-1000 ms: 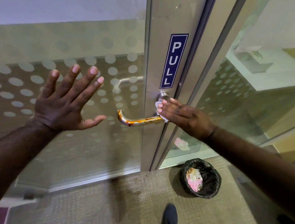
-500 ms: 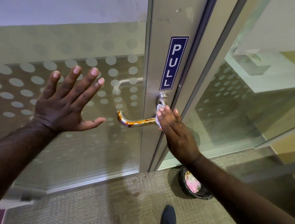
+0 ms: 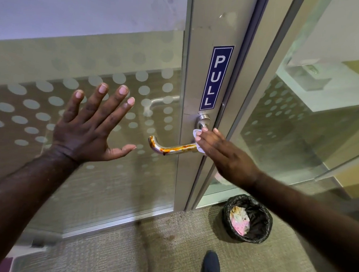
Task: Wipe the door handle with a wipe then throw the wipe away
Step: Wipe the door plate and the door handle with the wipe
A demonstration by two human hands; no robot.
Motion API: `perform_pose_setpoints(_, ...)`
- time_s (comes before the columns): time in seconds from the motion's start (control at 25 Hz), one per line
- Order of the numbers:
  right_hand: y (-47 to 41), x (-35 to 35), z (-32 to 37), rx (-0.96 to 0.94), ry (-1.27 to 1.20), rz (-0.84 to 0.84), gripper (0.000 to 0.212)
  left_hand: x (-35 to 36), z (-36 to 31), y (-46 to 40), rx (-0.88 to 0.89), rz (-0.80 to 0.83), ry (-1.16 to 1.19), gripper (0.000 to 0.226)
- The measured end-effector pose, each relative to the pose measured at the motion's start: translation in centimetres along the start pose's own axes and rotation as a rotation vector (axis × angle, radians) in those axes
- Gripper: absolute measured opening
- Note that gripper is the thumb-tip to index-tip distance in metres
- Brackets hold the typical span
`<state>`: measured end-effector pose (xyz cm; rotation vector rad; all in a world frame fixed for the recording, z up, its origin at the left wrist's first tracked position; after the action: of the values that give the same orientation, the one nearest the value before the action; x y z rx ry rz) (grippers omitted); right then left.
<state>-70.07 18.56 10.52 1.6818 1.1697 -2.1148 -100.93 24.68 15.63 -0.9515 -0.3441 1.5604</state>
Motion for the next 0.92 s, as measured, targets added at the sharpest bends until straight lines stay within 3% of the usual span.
perform_pose_setpoints(0.16,0.1,1.9,5.2,0.258,-0.018,-0.127,0.048,0.2,0.0,0.1,0.005,-0.008,-0.007,0.105)
perform_pose_setpoints(0.32,-2.1,3.1,9.2,0.347,0.097,-0.102,0.061,0.2,0.1,0.1,0.008,-0.009,-0.005,0.106)
perform_pose_setpoints(0.64,-0.8,-1.6,3.7,0.128,0.150,0.058,0.057,0.1,0.2,0.1,0.003,-0.005,0.015,0.105)
perform_pose_setpoints(0.76,-0.8,-2.2,2.4,0.131,0.147,0.074,0.052,0.0,0.3,0.0,0.002,-0.009,0.017,0.105)
perform_pose_setpoints(0.92,-1.6,-0.7,5.9,0.235,0.180,0.017,0.053,0.0,0.4,0.0,0.005,-0.015,0.020,0.104)
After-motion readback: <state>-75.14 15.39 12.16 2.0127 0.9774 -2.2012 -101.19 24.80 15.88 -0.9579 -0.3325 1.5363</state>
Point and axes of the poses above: each hand's wrist, its own y-axis away from the middle knuckle, its own x-axis out of the palm, z = x × y, the point moved 3 cm from there along -y, towards the middle knuckle
